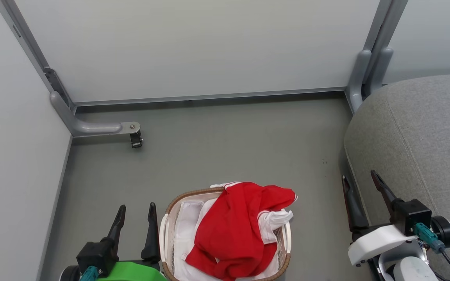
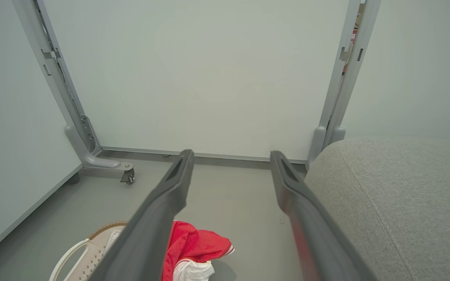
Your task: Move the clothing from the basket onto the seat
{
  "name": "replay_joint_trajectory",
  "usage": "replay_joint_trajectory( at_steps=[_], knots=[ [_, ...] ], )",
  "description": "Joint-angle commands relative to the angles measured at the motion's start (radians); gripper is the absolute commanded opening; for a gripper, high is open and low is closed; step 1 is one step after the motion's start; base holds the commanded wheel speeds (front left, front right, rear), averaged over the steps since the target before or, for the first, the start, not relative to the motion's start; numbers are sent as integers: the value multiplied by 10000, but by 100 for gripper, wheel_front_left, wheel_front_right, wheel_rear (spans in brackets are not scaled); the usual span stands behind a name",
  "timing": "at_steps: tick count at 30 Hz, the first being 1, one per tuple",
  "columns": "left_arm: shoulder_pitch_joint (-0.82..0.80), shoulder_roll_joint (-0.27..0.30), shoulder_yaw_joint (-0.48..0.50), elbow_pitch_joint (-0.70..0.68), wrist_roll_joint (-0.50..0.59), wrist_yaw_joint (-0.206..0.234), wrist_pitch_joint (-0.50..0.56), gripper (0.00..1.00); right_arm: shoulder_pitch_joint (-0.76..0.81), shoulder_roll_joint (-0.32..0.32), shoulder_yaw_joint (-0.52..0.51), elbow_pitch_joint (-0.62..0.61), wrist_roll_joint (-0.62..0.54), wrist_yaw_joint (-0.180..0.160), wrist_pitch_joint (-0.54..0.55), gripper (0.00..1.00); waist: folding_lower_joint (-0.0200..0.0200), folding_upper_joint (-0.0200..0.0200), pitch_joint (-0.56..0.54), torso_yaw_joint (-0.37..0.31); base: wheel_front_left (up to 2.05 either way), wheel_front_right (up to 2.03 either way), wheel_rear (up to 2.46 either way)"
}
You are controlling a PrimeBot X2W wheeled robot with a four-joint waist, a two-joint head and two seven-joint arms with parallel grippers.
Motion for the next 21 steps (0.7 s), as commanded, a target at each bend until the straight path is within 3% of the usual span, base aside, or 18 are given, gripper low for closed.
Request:
replay_joint_trajectory(
  at_steps=[1, 11, 21],
  knots=[
    [129, 62, -25, -20, -1, 29, -38, 100, -16, -60, -17, -57, 41, 1, -49, 100, 0, 0, 20, -1, 0, 0, 0],
    [-1142, 59, -344, 22, 378, -244, -23, 100, -603, -58, -129, -679, -32, 1, -46, 100, 0, 0, 1199, -147, 0, 0, 0],
    [-4399, 62, -1561, 1917, 1112, -754, -18, 100, -2409, -52, -345, -2083, 50, -3, -32, 100, 0, 0, 4471, -905, 0, 0, 0]
  ],
)
